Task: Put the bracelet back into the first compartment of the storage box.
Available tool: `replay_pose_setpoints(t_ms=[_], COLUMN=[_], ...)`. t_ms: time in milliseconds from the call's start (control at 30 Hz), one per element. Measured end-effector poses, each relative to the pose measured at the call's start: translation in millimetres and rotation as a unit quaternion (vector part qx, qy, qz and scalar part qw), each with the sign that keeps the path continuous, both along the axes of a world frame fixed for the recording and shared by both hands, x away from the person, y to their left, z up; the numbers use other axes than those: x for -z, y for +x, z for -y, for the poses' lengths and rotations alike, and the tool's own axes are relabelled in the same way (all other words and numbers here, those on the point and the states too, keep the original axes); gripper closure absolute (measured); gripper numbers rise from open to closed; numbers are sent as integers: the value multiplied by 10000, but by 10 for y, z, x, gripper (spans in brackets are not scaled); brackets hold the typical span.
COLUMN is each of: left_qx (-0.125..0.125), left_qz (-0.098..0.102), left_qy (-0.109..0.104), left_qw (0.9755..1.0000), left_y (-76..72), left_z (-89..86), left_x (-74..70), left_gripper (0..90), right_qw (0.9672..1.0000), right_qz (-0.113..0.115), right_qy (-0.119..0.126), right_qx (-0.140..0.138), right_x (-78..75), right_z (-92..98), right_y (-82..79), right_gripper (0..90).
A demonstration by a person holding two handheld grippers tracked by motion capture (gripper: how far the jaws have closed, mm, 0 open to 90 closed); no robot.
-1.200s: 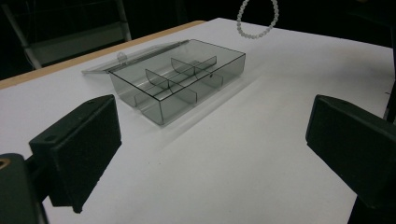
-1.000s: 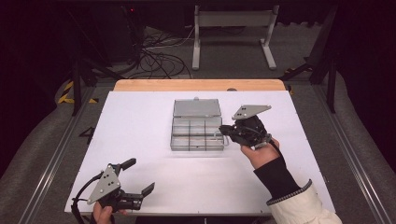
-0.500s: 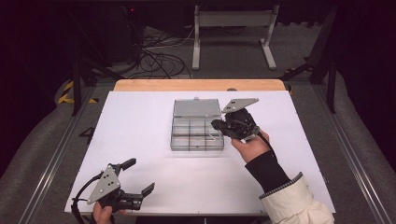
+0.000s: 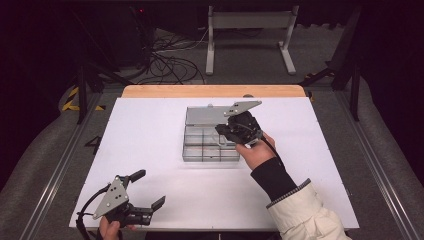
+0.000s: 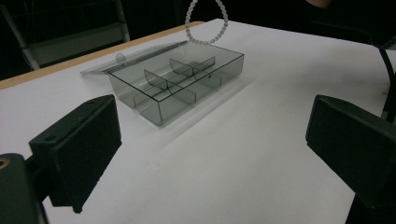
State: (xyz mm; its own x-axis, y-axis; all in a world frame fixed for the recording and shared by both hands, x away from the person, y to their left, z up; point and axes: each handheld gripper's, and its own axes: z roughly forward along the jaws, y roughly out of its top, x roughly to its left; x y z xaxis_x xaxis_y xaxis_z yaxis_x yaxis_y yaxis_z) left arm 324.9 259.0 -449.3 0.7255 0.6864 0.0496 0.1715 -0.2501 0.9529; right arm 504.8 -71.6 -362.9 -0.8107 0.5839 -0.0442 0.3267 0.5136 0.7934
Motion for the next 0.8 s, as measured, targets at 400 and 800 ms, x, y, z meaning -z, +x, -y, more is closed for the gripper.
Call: replay_pose_setpoints(t_ms=[400,800], left_qx=[6,-26], left_qz=[11,51], left_qy=[-11,28], left_qw=[10000,10000], left_y=[0,-23], left_z=[-5,-7], left_x=[-2,-2], left_gripper=[39,39], right_qw=[9999,9996], right_qz=[-65,-49], right_qy=[63,265], right_qx=[45,119], right_x=[103,152], right_z=[-138,-202], right_y=[148,202], right_gripper=[868,868])
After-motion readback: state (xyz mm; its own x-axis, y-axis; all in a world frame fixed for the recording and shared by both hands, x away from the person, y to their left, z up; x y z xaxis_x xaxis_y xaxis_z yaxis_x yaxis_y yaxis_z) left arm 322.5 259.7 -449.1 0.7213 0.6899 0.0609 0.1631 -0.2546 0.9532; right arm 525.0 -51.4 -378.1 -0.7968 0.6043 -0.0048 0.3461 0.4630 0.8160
